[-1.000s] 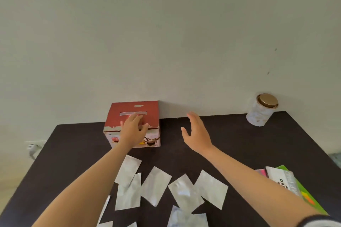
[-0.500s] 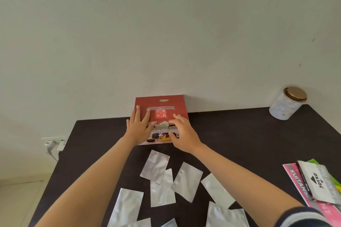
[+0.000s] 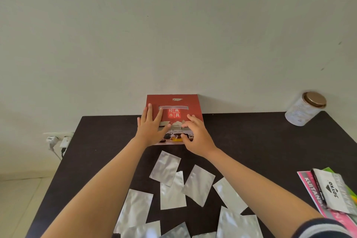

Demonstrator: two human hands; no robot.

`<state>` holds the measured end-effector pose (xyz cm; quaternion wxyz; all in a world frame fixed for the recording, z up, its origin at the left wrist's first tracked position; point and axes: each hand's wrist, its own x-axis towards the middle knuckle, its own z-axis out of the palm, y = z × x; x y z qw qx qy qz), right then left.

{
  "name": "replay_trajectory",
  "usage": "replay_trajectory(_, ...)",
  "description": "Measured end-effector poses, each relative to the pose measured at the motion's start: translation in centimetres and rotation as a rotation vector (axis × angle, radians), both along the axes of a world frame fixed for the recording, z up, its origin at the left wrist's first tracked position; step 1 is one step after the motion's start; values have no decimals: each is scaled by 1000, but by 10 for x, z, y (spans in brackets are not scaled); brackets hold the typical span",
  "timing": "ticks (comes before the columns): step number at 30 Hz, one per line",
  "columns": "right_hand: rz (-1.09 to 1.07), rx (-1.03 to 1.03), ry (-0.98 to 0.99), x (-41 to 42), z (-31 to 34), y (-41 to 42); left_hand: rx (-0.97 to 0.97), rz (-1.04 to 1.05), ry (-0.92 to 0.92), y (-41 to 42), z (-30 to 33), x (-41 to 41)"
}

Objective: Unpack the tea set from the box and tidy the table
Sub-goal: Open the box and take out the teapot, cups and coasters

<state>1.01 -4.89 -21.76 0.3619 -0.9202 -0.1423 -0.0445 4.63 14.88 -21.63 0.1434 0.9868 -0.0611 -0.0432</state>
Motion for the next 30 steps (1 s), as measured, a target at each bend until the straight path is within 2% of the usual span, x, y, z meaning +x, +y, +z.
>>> replay_trajectory(9, 4, -15, 7, 2, -1, 1, 19, 14, -25, -2, -2, 0)
replay_trajectory(16, 69, -146, -16, 1, -4, 1, 15, 19, -43, -2, -5, 1)
replay_trajectory(17, 73, -132, -15, 1, -5, 0, 17, 17, -43, -2, -5, 1)
replay_trajectory(20, -6, 81, -25, 4, -4, -3, 5, 10, -41, -1, -4, 0)
replay_trajectory(23, -164, 131, -113, 8, -7, -7, -15, 19, -62, -1, -5, -1)
replay_trajectory(26, -299, 220, 11, 14, -7, -8, -52, 101, -88, -4, -6, -3)
replay_trajectory(30, -272, 319, 174, 18, -4, -6, -182, 280, -123, -12, -6, -8)
